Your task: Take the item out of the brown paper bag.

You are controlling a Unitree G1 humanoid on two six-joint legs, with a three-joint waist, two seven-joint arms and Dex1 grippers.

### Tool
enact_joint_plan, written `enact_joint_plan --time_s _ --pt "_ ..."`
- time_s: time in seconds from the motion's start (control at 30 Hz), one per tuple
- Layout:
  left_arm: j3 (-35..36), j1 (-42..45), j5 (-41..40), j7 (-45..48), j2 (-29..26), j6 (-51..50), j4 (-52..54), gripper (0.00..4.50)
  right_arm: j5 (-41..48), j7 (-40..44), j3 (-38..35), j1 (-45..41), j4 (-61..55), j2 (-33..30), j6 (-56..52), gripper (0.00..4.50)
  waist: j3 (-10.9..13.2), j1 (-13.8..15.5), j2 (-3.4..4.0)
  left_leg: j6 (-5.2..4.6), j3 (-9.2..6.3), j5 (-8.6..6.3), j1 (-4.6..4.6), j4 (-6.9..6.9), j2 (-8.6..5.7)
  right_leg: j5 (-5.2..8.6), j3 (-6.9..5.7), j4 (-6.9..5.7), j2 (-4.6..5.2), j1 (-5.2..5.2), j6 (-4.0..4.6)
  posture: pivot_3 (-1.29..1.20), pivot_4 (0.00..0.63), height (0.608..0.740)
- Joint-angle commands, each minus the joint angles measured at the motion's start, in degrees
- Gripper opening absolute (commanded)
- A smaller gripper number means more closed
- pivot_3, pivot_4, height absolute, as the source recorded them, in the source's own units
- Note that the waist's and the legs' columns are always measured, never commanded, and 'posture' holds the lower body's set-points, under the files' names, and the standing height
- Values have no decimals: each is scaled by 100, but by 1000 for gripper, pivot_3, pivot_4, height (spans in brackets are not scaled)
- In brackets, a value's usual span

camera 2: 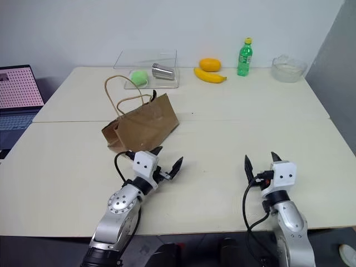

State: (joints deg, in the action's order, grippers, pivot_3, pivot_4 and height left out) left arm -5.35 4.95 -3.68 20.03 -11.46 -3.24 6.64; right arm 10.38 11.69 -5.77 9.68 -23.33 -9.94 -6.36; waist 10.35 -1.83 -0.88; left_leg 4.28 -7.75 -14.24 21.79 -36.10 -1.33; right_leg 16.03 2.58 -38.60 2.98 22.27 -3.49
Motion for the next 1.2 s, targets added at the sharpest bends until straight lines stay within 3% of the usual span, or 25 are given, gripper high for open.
enact_joint_plan --time_s 0.03,0.73,1.03,1.2 --pt "28 67 -83 74 -4 195 242 4381 99 31 -77 -53 -188 13 191 4500 0 1 0 0 0 0 0 0 0 0 0 0 0 0 0 0 150 740" --pt "168 104 -2 -15 -144 -91 677 4381 90 457 182 -433 -113 -164 182 4500 1 -5 0 0 0 0 0 0 0 0 0 0 0 0 0 0 150 740" --pt "1189 161 -1582 311 -568 -1371 2120 4381 272 968 481 -1107 -287 -505 -129 4500 3 -10 -2 0 -2 0 2 1 1 0 -2 2 0 1 0 0 150 740" --pt "2507 195 -2693 360 -1364 -2379 2380 4381 880 1420 593 -1686 -446 -692 -711 4500 4 -30 -2 0 -2 0 -1 1 5 0 -3 1 -3 1 0 0 150 740"
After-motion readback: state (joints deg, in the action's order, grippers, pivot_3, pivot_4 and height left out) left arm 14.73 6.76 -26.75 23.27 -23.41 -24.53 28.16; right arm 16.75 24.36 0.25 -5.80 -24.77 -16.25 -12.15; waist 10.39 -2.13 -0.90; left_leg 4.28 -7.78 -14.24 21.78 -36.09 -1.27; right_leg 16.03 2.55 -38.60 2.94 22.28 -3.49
